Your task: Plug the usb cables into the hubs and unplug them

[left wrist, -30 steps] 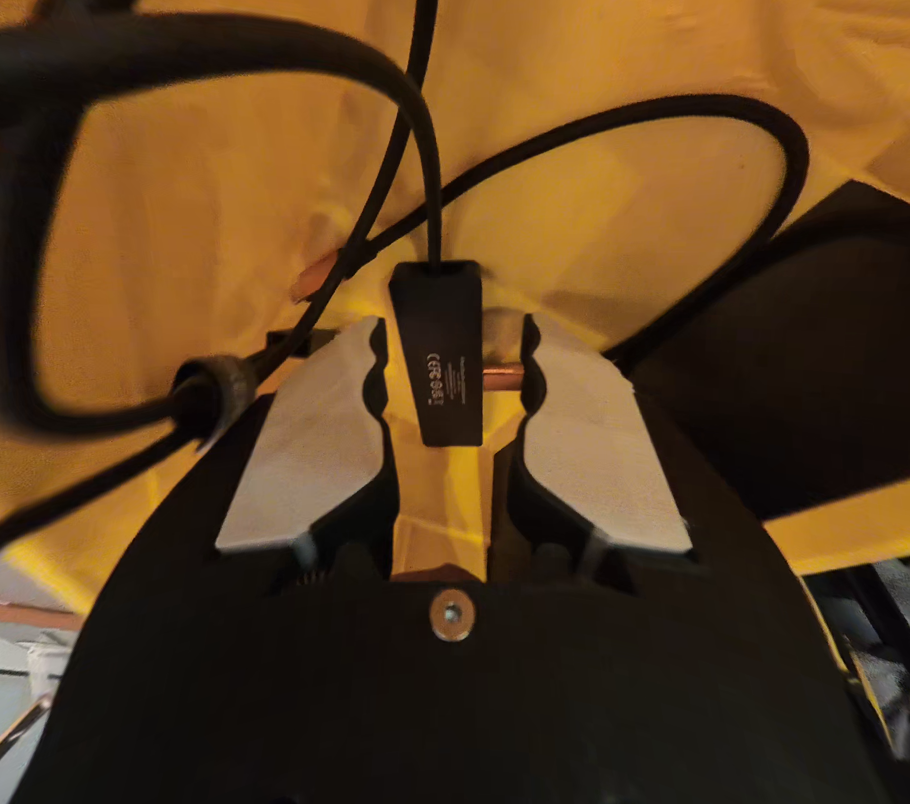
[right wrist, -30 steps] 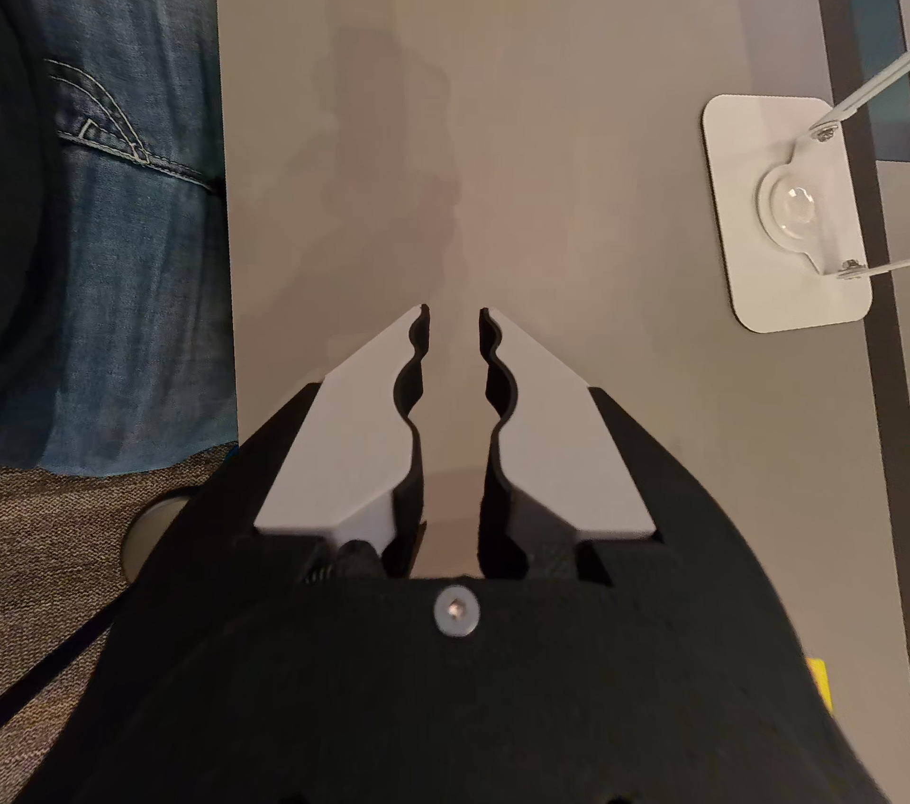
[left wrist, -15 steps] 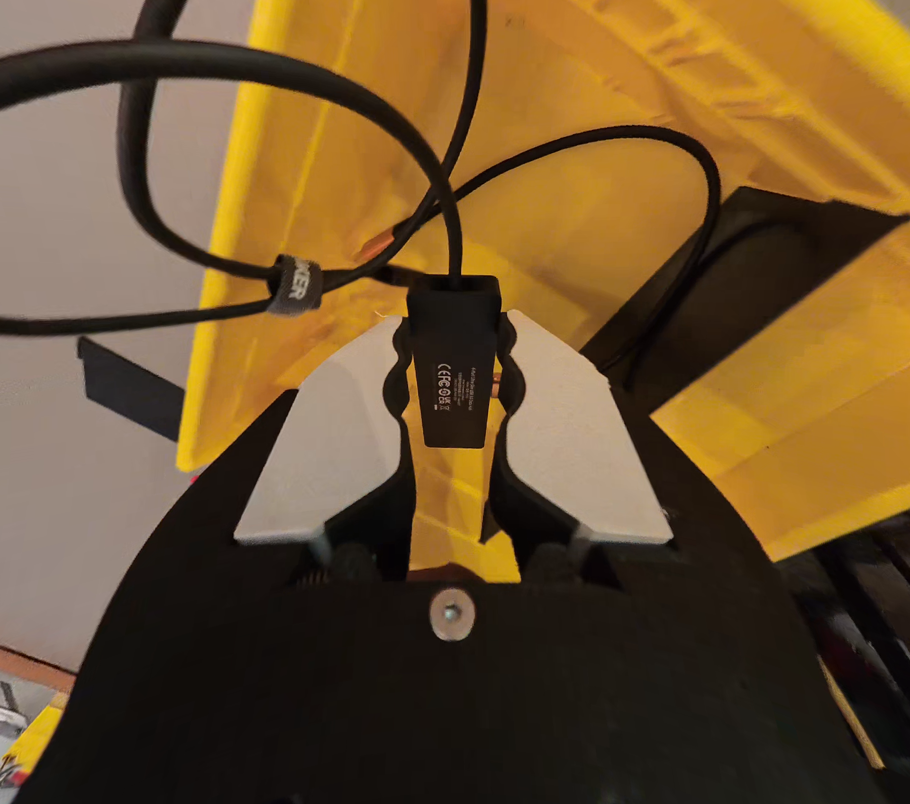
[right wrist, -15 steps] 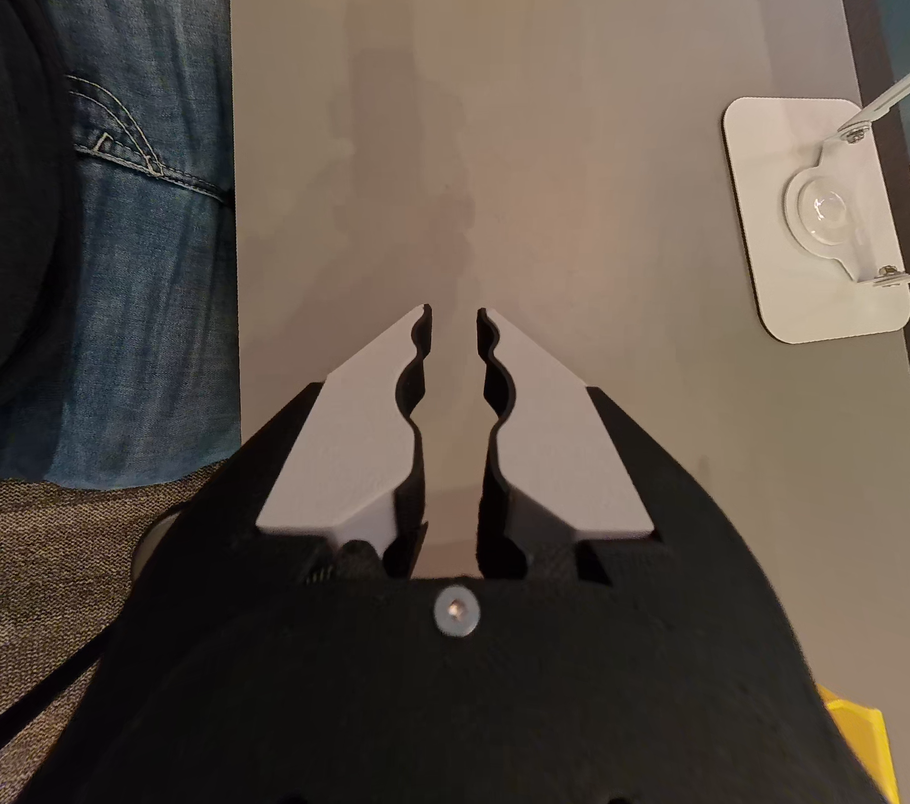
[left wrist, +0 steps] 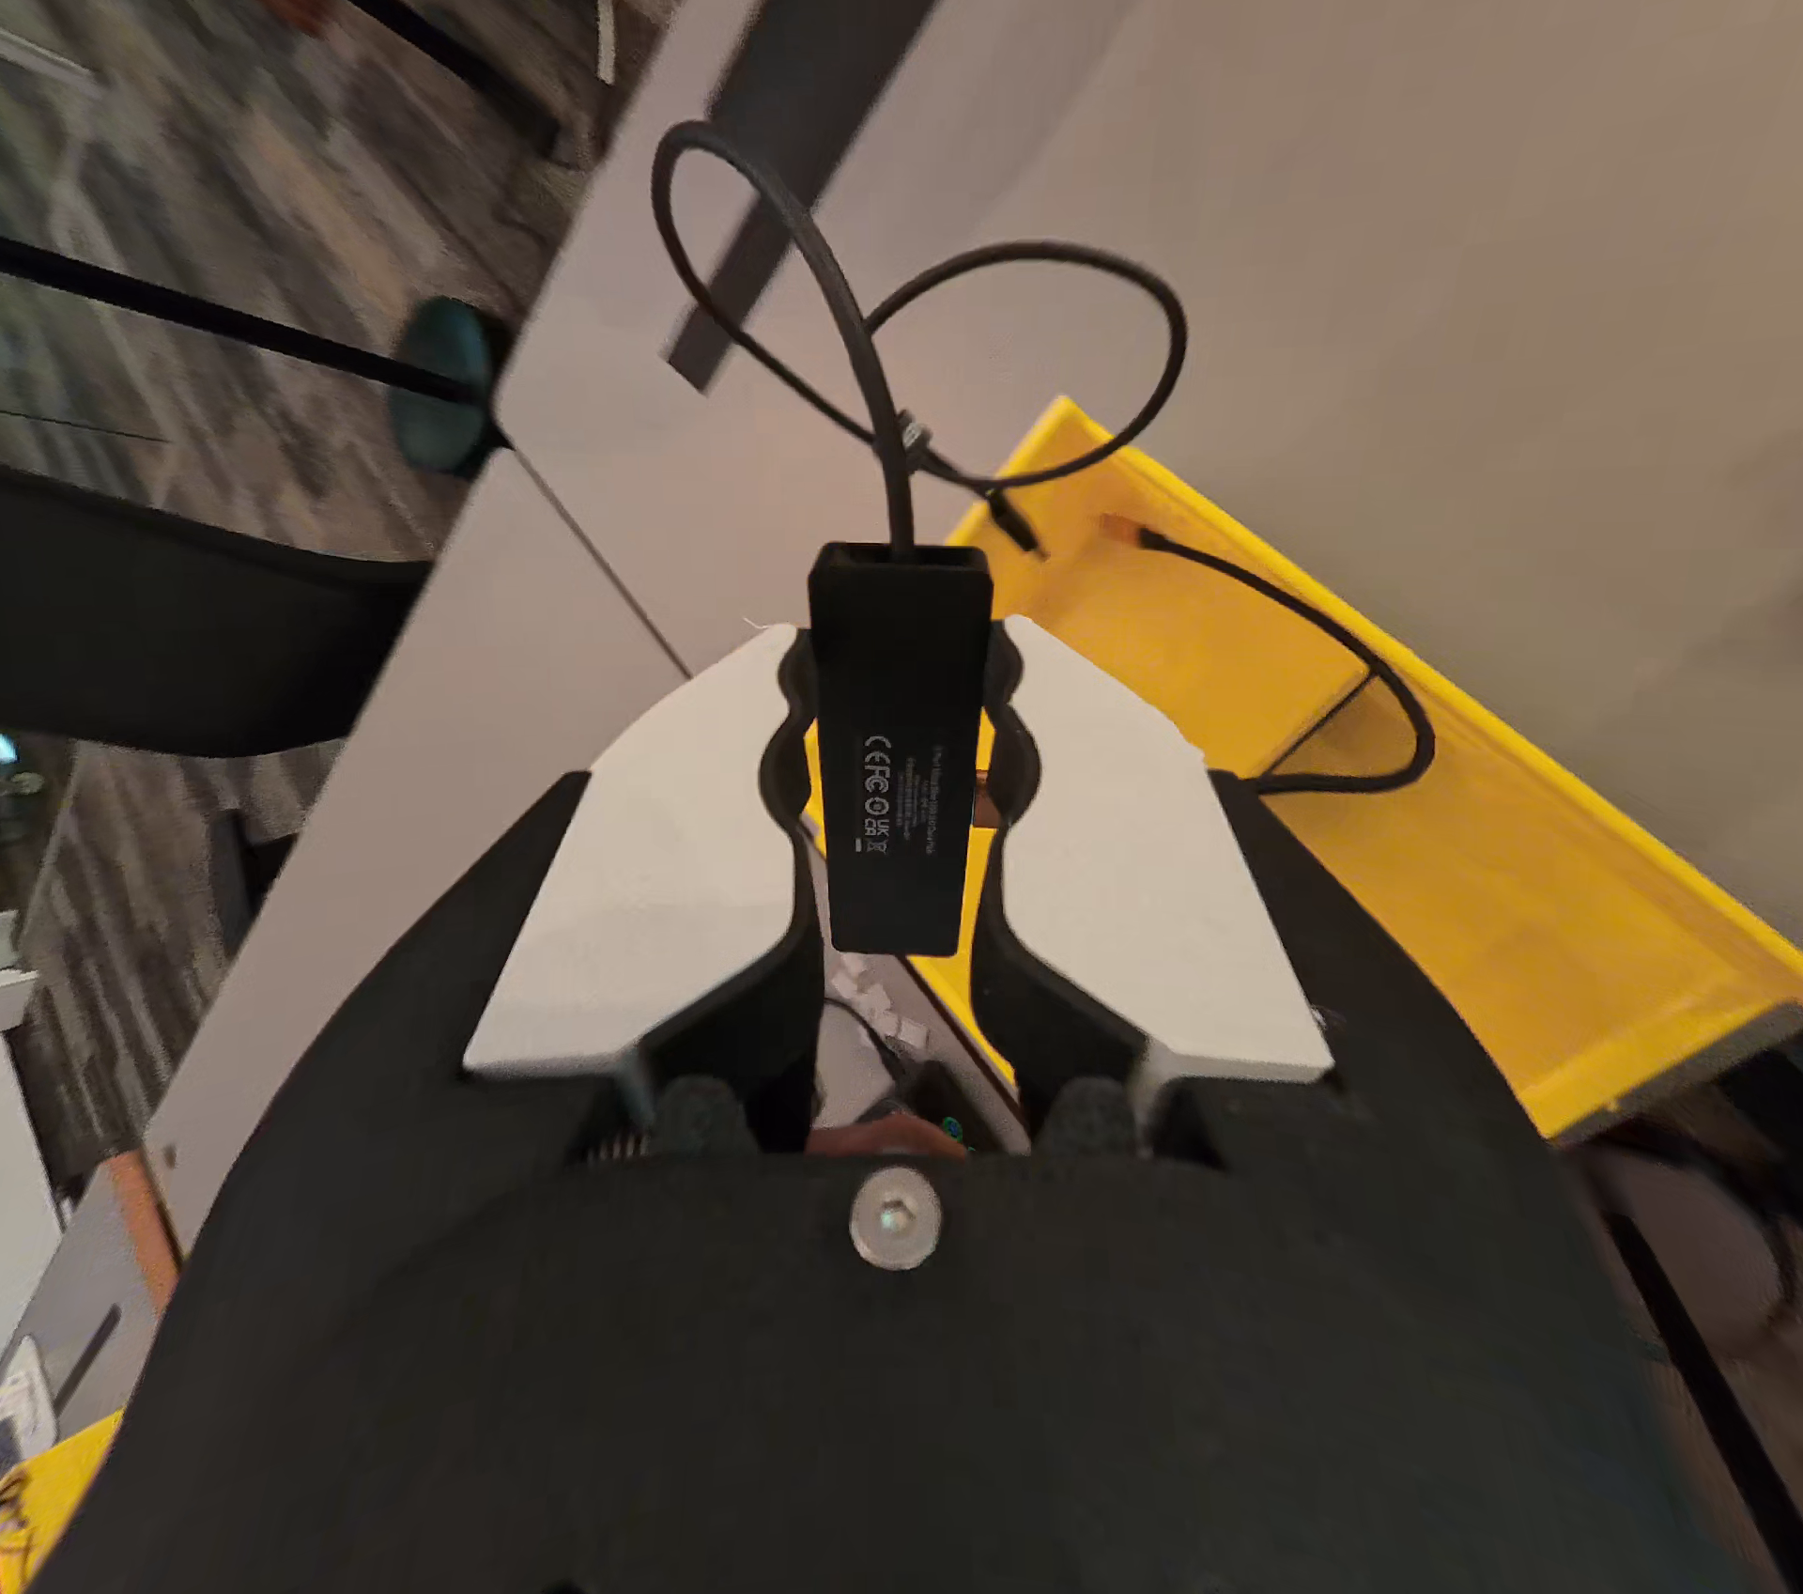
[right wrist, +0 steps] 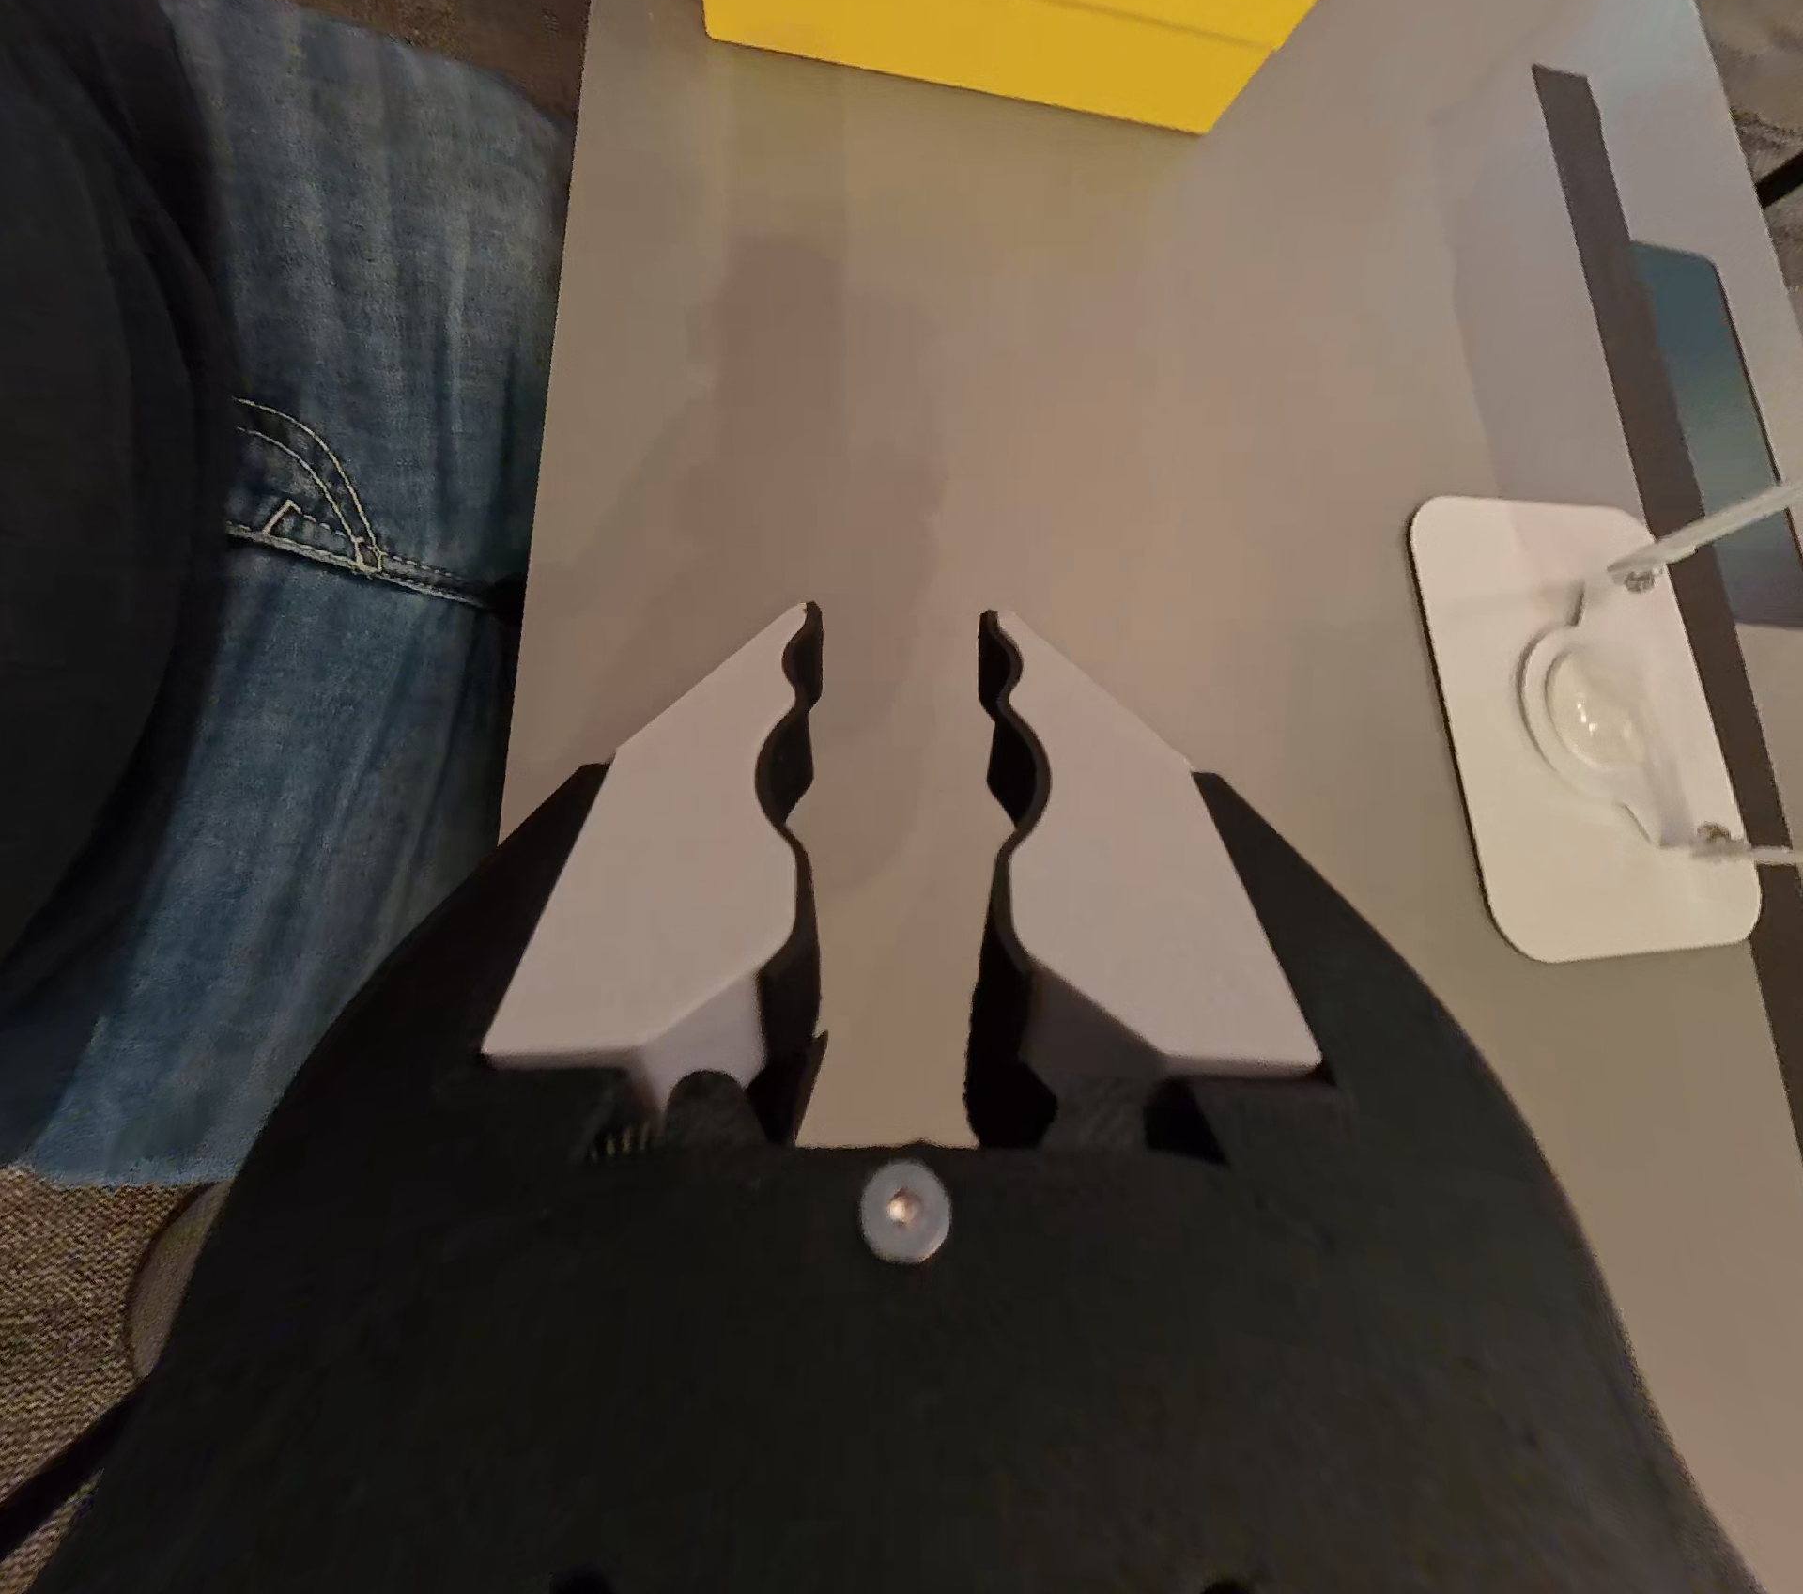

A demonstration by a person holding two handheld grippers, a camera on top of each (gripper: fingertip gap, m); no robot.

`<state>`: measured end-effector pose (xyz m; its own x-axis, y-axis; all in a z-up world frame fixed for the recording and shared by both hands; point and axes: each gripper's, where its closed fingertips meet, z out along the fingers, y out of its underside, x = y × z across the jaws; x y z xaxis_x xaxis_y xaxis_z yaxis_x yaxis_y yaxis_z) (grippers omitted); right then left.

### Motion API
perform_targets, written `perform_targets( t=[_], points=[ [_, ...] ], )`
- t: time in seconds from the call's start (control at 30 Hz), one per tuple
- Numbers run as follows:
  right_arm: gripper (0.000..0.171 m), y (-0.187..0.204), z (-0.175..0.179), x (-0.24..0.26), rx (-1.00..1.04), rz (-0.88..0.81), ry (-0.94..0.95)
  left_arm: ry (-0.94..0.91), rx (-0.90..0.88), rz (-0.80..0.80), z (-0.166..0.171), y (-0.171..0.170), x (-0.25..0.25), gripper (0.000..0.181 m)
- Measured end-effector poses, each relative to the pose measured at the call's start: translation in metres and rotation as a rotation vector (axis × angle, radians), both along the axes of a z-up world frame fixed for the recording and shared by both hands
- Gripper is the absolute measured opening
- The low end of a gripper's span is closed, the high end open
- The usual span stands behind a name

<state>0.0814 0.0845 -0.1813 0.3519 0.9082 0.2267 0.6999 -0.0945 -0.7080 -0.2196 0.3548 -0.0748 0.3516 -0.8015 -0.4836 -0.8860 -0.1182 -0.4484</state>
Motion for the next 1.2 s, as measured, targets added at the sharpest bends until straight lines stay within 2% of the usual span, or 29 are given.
perform_targets(
  t=[0.03,0.17,0.27,0.37,0.47,0.6,0.77,0.93,1.07,1.2],
  points=[
    [0.03,0.001,0.001,-0.005,0.007,0.009,-0.005,-0.023,0.037,0.012,0.018,0.0,0.002,0.032],
    [0.032,0.006,0.018,-0.02,0.052,0.015,0.04,-0.102,0.171,0.034,0.089,-0.009,0.018,0.032],
    [0.035,0.012,0.041,-0.034,0.113,0.005,0.131,-0.159,0.222,0.003,0.123,-0.028,0.049,0.032],
    [0.047,0.019,0.065,-0.047,0.197,-0.023,0.201,-0.178,0.263,-0.044,0.14,-0.049,0.088,0.032],
    [0.053,0.025,0.085,-0.06,0.304,-0.046,0.235,-0.213,0.238,-0.125,0.14,-0.072,0.137,0.032],
    [0.059,0.038,0.102,-0.065,0.48,-0.137,0.233,-0.264,0.158,-0.228,0.118,-0.093,0.199,0.032],
    [0.057,0.052,0.109,-0.056,0.612,-0.215,0.333,-0.317,-0.019,-0.323,0.062,-0.113,0.263,0.032],
    [0.051,0.076,0.078,-0.033,0.636,-0.296,0.248,-0.447,-0.257,-0.353,0.019,-0.129,0.303,0.032],
    [0.038,0.092,0.055,-0.01,0.678,-0.36,0.121,-0.463,-0.426,-0.336,-0.016,-0.133,0.318,0.032],
    [0.01,0.097,0.033,-0.005,0.627,-0.334,0.066,-0.488,-0.524,-0.306,-0.039,-0.131,0.324,0.032]
  ],
)
